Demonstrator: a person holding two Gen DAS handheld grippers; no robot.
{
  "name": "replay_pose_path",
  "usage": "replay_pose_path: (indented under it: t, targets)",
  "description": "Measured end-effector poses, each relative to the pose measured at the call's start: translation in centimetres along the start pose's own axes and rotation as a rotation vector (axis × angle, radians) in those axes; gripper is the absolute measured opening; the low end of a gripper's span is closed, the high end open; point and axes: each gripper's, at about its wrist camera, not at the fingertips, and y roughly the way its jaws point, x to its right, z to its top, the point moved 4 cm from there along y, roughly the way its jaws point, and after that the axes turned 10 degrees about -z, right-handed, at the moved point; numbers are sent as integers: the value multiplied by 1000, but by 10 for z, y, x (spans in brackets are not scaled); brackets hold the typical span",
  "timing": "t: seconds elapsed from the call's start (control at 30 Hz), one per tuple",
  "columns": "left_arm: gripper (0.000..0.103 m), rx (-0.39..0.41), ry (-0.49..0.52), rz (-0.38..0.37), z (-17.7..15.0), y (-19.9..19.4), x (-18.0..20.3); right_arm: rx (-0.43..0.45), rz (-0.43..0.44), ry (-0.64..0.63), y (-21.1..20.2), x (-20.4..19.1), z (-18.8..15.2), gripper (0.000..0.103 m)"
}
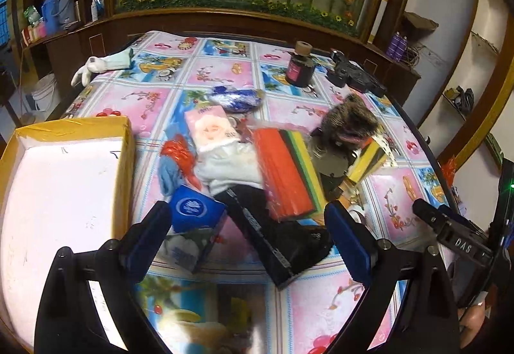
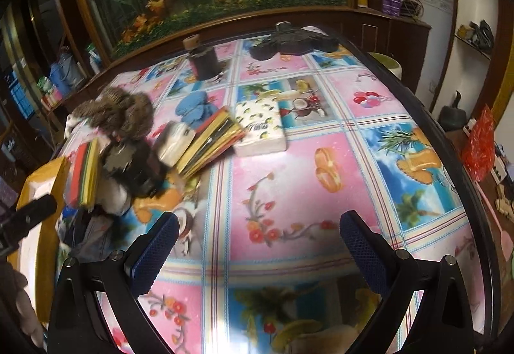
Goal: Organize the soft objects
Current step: 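Move the left tool toward the clear bag of colored sponges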
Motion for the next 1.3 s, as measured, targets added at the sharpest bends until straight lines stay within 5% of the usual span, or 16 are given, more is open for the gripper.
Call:
replay_pose_path:
  t: [0.27,0.5,0.77,0.97,1.03,1.1,1.17,1.3]
  targets:
    - [97,24,-93,3,3,-10,-35,-14,28,134,21,20,14,101]
    - [97,2,-164,41,3,-8,-67,56,23,116,25,15,10,102]
    - [97,-155,139,180,-15,24,-48,81,29,66,25,7,2,102]
    - [94,-225,274,205,-19,38,-40,94,34,61,24,7,1,102]
    - [89,-240,311,242,-20,40,-38,91,34,57,24,5,1,102]
    - [67,-244,373,303,-22,40,-34,95,32,52,24,4,1,102]
    - [57,-239,391,339,-23,37,-33,98,26,45,24,3,1,102]
    - [56,-205,349,274,-19,30,-33,95,22,38,24,1,0,102]
